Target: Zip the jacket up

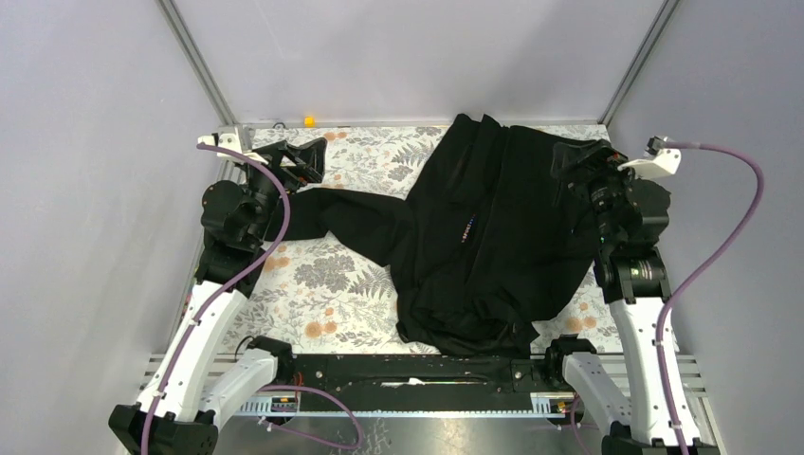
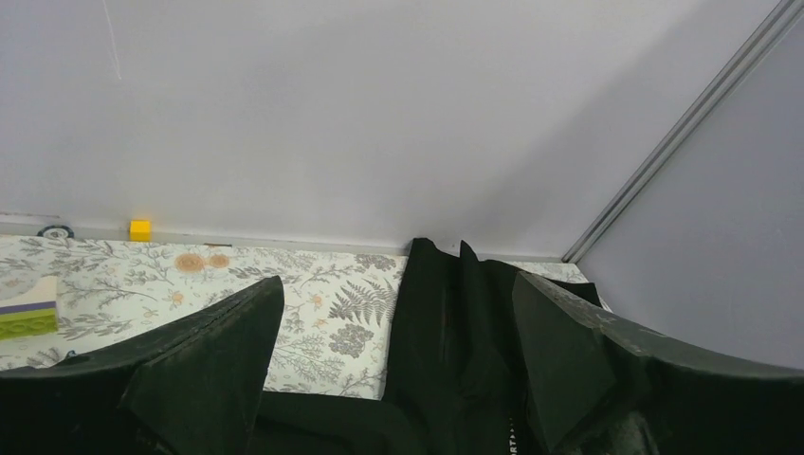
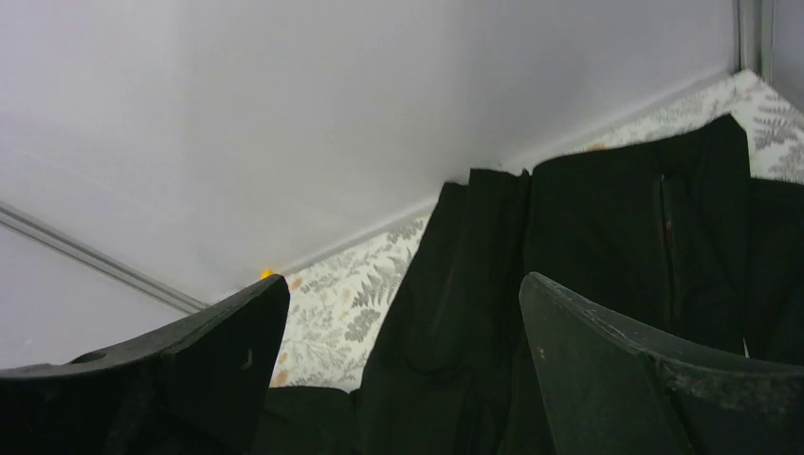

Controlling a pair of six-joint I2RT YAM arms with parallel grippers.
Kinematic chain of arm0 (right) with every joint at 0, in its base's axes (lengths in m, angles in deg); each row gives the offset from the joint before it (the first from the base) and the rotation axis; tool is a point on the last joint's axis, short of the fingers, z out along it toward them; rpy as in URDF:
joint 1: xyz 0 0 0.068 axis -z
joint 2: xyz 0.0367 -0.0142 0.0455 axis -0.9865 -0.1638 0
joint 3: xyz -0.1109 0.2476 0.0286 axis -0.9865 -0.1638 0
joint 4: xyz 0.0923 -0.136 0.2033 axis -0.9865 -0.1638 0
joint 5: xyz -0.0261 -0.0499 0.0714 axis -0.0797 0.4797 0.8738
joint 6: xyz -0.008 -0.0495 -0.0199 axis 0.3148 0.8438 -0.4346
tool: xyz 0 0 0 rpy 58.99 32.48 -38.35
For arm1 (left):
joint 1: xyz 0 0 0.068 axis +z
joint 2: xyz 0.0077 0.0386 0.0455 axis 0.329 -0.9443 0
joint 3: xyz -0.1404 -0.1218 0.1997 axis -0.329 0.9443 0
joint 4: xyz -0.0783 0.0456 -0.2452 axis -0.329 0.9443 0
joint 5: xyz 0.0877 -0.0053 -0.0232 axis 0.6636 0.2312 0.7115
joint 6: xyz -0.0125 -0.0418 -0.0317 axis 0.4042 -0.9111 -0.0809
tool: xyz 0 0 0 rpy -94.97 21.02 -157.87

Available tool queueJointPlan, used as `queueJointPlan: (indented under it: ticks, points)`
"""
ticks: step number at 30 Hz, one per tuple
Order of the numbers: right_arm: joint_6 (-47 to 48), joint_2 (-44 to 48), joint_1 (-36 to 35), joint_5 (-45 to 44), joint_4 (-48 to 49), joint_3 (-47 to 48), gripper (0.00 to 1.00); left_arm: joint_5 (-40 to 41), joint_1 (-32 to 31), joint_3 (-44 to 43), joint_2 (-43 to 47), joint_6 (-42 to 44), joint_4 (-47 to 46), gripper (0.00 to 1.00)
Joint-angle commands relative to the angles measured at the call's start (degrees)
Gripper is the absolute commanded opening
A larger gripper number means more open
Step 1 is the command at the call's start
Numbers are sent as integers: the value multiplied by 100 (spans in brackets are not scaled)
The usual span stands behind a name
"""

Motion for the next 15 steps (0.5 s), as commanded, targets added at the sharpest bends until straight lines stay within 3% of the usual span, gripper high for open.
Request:
queueJointPlan:
  ticks: [1, 15]
  points:
    - [-88, -409, -36, 175, -38, 32, 98, -248, 2, -289, -148, -108, -254, 99]
    - [-160, -3242, -49, 1812, 341, -77, 98, -860, -6, -526, -771, -285, -60, 99]
